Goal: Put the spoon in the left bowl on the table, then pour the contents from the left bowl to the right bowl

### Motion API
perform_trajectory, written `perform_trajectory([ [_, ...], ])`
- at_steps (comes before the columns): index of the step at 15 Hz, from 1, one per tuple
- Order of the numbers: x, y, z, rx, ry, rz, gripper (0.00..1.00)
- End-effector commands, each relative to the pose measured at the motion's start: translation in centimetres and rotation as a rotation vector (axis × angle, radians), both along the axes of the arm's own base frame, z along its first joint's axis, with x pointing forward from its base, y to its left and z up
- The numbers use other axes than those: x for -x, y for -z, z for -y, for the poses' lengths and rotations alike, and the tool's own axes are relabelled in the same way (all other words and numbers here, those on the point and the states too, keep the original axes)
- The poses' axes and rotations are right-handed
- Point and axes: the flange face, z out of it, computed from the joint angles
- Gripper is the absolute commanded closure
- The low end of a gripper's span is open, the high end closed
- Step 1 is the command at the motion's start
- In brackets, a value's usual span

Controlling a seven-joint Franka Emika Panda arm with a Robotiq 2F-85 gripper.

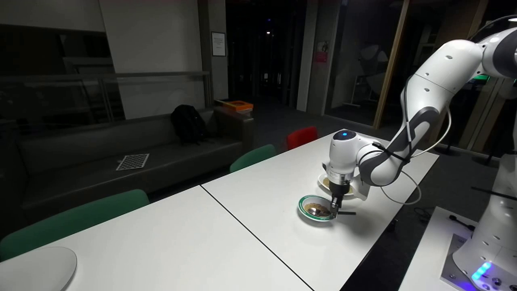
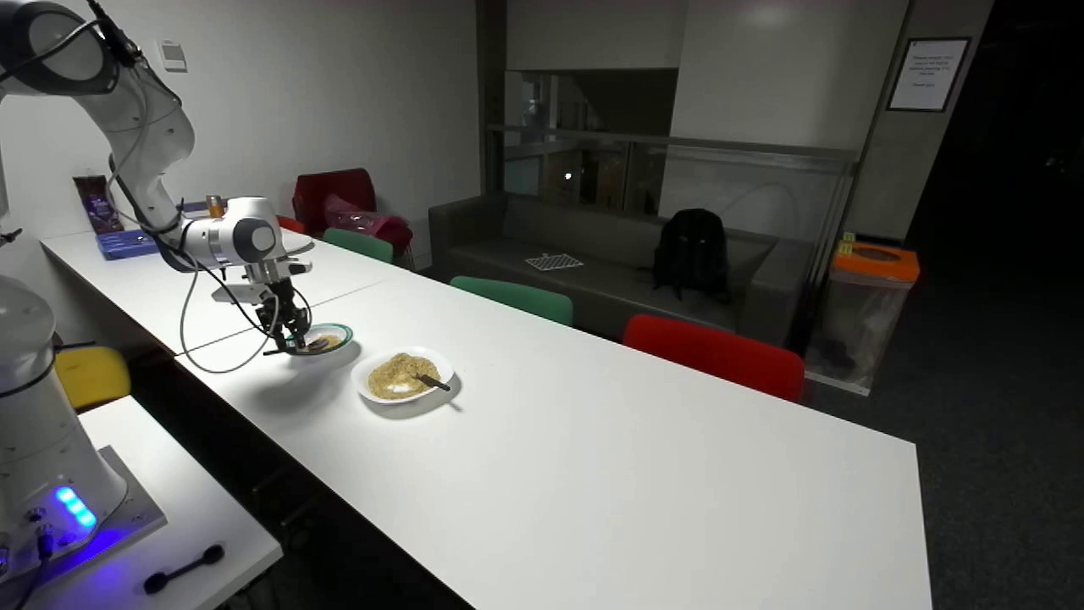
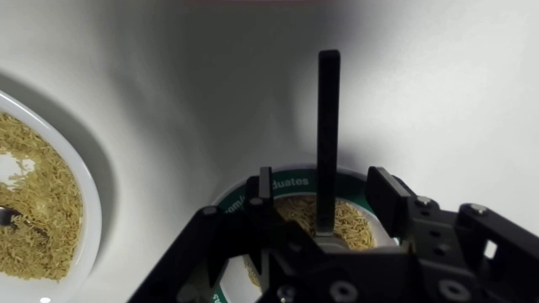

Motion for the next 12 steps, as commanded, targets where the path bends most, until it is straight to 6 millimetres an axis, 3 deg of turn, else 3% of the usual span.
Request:
perform_trajectory([
  [1, -0.08, -1.31, 0.30, 0.011, 0.015, 0.002, 0.68],
  [4, -0.15, -1.35, 0.58, 0.007, 0.017, 0.002, 0.87],
  [6, -0.17, -1.33, 0.92, 0.005, 0.020, 0.000, 0.92],
  [10, -0.21, -1.28, 1.15, 0.001, 0.030, -0.006, 0.82],
  [11, -0.22, -1.26, 1.16, -0.001, 0.034, -0.008, 0.85],
  [12, -0.23, -1.30, 1.15, -0.003, 0.038, -0.010, 0.95],
])
